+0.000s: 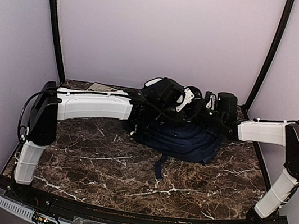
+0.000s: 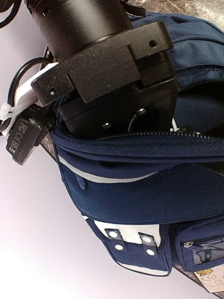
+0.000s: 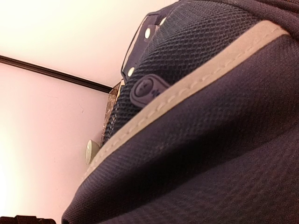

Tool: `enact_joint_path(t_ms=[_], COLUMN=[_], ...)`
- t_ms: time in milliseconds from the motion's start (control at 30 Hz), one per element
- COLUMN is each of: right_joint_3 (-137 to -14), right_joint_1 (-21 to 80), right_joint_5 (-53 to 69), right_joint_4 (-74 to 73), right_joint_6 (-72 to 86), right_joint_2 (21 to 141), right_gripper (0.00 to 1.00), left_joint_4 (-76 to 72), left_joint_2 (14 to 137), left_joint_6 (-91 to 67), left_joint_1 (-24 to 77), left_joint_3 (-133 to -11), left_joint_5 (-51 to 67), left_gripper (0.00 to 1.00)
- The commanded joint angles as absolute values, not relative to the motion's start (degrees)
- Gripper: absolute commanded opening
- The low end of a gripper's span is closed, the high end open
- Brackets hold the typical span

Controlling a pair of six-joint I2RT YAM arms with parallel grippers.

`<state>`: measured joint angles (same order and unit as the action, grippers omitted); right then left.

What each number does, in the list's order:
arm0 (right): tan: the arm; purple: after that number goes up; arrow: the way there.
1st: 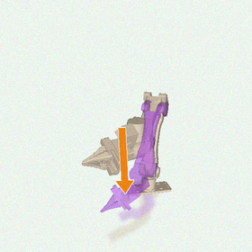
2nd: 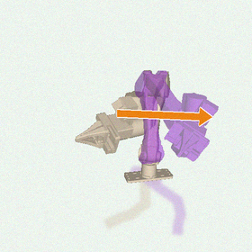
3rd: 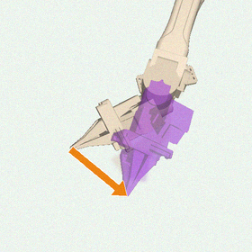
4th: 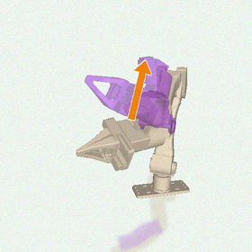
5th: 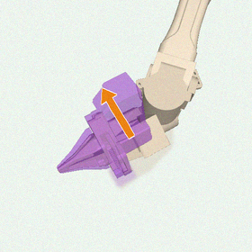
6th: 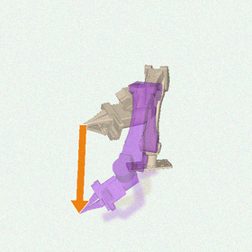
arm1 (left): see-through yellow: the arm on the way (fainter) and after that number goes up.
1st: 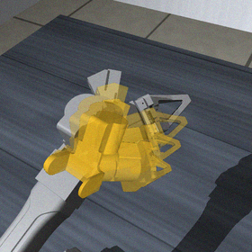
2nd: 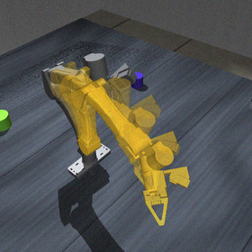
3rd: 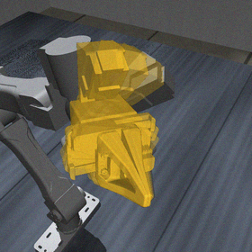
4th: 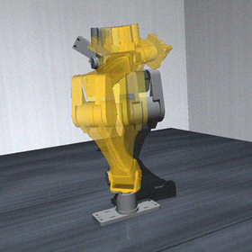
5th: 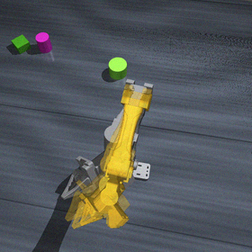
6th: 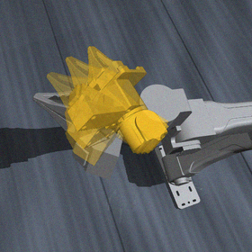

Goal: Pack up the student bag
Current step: Place the pen in the upper front pocket of the bag.

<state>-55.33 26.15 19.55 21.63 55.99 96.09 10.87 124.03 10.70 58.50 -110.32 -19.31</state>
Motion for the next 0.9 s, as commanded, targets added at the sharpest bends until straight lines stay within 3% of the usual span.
enact_joint_path(t_ms=[0, 67, 133, 167, 267, 400, 700, 867], right_joint_3=[-62.27, -62.81, -62.16, -62.06, -64.31, -65.4, -58.7, -59.71], right_joint_1=[26.27, 26.28, 26.3, 26.27, 26.28, 25.74, 24.79, 24.78], right_joint_5=[18.33, 16.08, 15.51, 12.76, 11.52, 12.8, 13.3, 16.2], right_joint_4=[23.1, 18.78, 14.97, 12.81, 3.49, -4.34, -8.53, -5.09], right_joint_6=[54.71, 51.49, 50.53, 47.15, 40.49, 35.84, 35.11, 35.52], right_joint_2=[99.87, 98.52, 95.82, 94.34, 91.77, 87.25, 82.04, 87.26], right_gripper=[0.12, 0.27, 0.29, 0.39, 0.51, 0.59, 0.57, 0.29], left_joint_4=[9.63, 10.8, 11.94, 12.25, 12.37, 11.9, 12.93, 12.48], left_joint_2=[116.95, 116.77, 116.82, 116.81, 116.88, 116.87, 116.8, 116.76], left_joint_6=[7.69, 5.05, 1.96, 0.44, -3.48, -4.43, -4.75, -5.01], left_joint_1=[58.58, 57.51, 55.95, 55.18, 53.46, 53.0, 53.0, 53.0], left_joint_3=[-108.27, -107.98, -107.37, -106.94, -105.64, -105.18, -104.45, -104.24], left_joint_5=[-16.05, -16.06, -15.03, -14.07, -11.14, -9.6, -8.82, -6.44], left_gripper=[0.0, 0.0, 0.0, 0.0, 0.0, 0.0, 0.0, 0.0])
